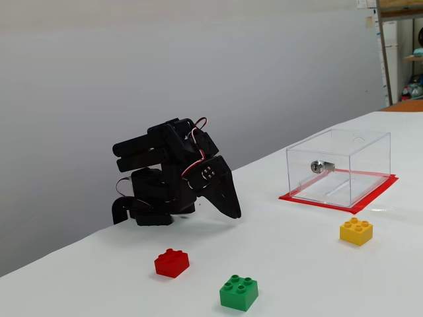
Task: Pick the yellow lego brick and place it into the transparent box
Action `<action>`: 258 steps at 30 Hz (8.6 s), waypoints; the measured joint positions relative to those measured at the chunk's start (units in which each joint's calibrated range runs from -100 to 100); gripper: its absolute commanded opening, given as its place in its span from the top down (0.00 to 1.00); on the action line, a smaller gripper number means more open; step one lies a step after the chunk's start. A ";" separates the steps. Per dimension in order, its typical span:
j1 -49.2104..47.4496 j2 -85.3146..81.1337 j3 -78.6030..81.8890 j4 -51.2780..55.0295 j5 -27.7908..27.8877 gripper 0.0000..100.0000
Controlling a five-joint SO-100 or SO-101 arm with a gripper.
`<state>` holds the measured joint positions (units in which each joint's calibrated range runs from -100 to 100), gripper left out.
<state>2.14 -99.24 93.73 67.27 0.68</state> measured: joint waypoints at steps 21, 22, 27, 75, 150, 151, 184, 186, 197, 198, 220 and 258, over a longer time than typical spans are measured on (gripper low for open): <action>0.00 0.00 0.00 0.00 0.00 0.99; 0.00 0.00 0.00 0.00 0.00 0.99; 0.00 0.00 0.00 0.00 0.00 0.99; 0.00 0.00 0.00 0.00 0.00 0.99; -6.20 86.00 -81.91 -0.17 -10.06 0.67; -6.20 86.60 -82.35 -0.17 -10.26 0.67; -7.59 114.93 -100.00 -13.62 -11.97 0.54; -7.80 116.79 -101.68 -13.62 -11.97 0.54; -11.75 123.64 -109.00 -13.62 -11.82 0.54; -12.18 124.06 -109.00 -13.62 -11.82 0.54; -13.57 133.02 -114.83 -13.62 -11.92 0.54; -13.57 135.81 -117.83 -13.62 -11.68 0.74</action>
<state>-11.43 36.58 -24.10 53.64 -10.99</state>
